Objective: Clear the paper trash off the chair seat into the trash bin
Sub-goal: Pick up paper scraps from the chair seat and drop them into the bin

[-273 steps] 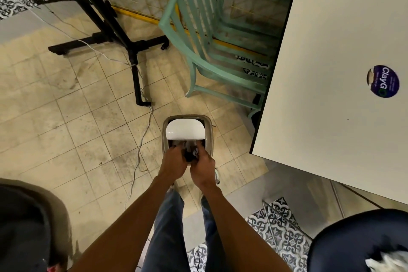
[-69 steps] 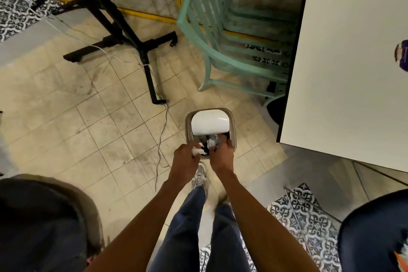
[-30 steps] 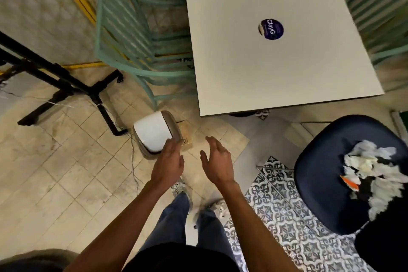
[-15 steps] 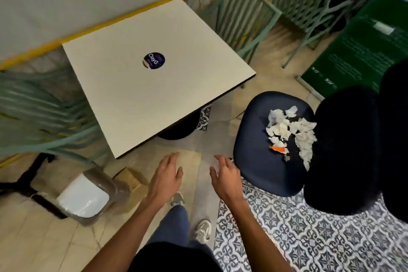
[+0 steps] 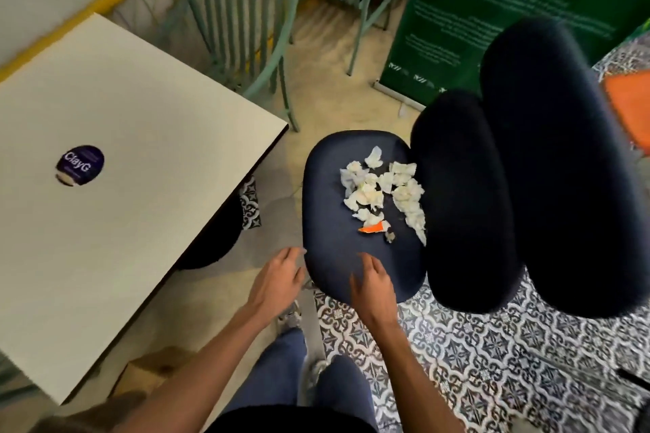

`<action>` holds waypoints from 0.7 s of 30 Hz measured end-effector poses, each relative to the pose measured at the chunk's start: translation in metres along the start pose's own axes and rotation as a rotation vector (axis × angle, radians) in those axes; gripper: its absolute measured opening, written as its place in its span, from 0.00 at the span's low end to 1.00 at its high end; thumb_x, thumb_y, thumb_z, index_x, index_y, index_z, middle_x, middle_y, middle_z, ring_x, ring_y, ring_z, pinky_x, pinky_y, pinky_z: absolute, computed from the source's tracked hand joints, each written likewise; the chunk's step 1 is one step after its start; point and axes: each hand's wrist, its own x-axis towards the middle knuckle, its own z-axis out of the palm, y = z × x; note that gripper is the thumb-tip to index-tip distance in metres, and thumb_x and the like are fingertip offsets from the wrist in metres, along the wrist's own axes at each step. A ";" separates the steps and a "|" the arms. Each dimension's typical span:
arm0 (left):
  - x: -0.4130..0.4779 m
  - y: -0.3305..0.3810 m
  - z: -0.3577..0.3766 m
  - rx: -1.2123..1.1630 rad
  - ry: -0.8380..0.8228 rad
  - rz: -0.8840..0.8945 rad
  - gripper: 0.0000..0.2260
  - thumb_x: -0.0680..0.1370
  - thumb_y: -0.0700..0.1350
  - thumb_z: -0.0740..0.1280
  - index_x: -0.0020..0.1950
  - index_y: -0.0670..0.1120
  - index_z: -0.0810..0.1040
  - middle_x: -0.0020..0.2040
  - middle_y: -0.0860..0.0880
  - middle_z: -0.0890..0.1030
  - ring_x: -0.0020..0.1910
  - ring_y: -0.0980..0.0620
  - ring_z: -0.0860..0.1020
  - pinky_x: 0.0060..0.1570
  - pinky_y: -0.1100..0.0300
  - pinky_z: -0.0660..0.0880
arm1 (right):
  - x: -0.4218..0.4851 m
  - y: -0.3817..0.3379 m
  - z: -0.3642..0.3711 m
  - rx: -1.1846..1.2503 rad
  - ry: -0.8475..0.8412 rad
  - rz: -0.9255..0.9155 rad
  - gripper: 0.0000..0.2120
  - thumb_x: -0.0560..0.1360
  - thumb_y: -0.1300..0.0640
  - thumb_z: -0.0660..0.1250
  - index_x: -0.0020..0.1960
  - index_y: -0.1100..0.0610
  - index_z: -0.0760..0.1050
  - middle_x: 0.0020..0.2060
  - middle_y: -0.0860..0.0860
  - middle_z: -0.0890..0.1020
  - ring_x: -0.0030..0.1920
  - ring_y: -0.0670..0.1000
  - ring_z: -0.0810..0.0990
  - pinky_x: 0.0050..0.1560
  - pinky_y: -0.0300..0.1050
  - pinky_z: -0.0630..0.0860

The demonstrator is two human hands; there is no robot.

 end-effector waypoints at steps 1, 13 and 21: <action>0.010 0.005 0.002 0.013 -0.016 0.014 0.16 0.81 0.44 0.66 0.69 0.49 0.75 0.64 0.48 0.79 0.62 0.46 0.78 0.63 0.52 0.75 | 0.007 0.005 -0.004 0.000 -0.003 0.019 0.18 0.82 0.55 0.68 0.71 0.55 0.73 0.70 0.54 0.76 0.64 0.61 0.79 0.57 0.55 0.79; 0.153 0.065 0.113 0.115 -0.220 0.020 0.14 0.82 0.47 0.66 0.67 0.51 0.75 0.63 0.50 0.79 0.60 0.46 0.79 0.57 0.49 0.79 | 0.144 0.127 -0.003 -0.021 -0.125 0.228 0.15 0.82 0.52 0.68 0.66 0.56 0.73 0.64 0.56 0.77 0.58 0.66 0.81 0.53 0.58 0.80; 0.247 0.084 0.191 0.213 -0.297 0.017 0.23 0.81 0.50 0.69 0.74 0.49 0.69 0.70 0.49 0.72 0.65 0.43 0.75 0.56 0.45 0.79 | 0.229 0.197 0.032 -0.081 -0.198 0.224 0.15 0.83 0.53 0.67 0.68 0.55 0.74 0.65 0.57 0.76 0.61 0.65 0.80 0.58 0.59 0.79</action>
